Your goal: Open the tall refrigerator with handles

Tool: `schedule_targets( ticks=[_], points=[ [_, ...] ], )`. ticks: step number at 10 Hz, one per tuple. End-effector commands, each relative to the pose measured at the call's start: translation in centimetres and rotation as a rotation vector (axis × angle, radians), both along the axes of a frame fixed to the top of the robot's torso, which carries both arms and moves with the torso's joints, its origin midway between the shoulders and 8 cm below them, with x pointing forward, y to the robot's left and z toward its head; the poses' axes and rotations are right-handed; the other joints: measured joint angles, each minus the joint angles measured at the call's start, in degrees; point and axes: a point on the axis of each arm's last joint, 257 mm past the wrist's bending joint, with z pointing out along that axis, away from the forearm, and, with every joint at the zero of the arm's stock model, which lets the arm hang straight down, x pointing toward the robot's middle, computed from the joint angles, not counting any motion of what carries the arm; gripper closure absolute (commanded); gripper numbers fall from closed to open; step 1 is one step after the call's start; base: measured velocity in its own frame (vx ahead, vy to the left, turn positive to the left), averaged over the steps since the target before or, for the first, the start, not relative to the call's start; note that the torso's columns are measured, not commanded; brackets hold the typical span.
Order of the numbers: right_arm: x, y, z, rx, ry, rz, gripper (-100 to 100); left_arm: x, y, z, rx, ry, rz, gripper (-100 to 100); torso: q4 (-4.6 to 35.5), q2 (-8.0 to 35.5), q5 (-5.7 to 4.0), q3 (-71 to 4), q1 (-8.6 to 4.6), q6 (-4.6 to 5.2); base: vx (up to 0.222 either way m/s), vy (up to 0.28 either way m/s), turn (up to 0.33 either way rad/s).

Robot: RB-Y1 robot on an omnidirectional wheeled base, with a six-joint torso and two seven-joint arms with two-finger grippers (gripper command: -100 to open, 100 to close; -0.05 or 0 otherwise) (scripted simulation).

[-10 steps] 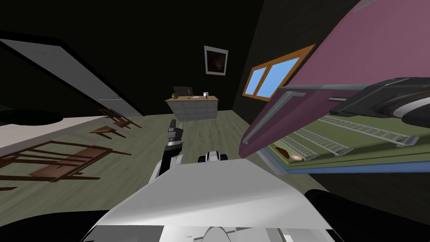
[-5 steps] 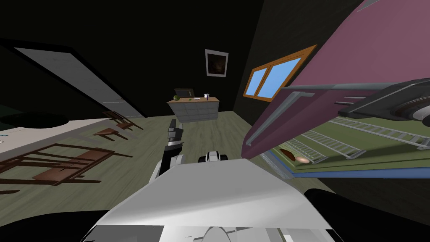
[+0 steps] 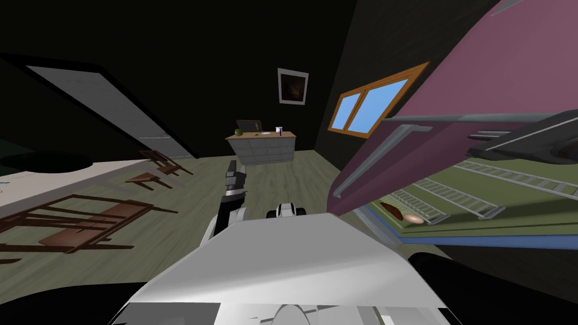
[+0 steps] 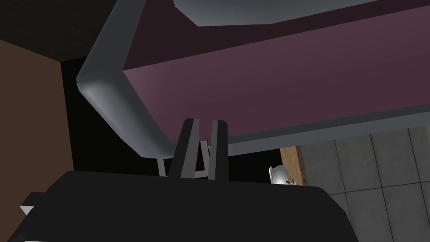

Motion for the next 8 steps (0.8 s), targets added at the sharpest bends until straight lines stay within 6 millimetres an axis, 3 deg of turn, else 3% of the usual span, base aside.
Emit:
schedule_targets(
  ticks=[1, 8],
  points=[
    [-1.0, -1.4, 0.7, 0.052, -0.058, -0.023, -100, 0.0, 0.0, 0.0, 0.0, 0.0, 0.0, 0, -0.03, 0.02, -0.08, 0.01, -0.08, -0.02, 0.062, 0.078, 0.022],
    [-3.2, -4.6, 0.7, 0.213, -0.17, -0.082, -100, 0.0, 0.0, 0.0, 0.0, 0.0, 0.0, 0, -0.05, 0.0, -0.22, -0.01, -0.43, -0.07, 0.076, 0.07, 0.021]
  ],
)
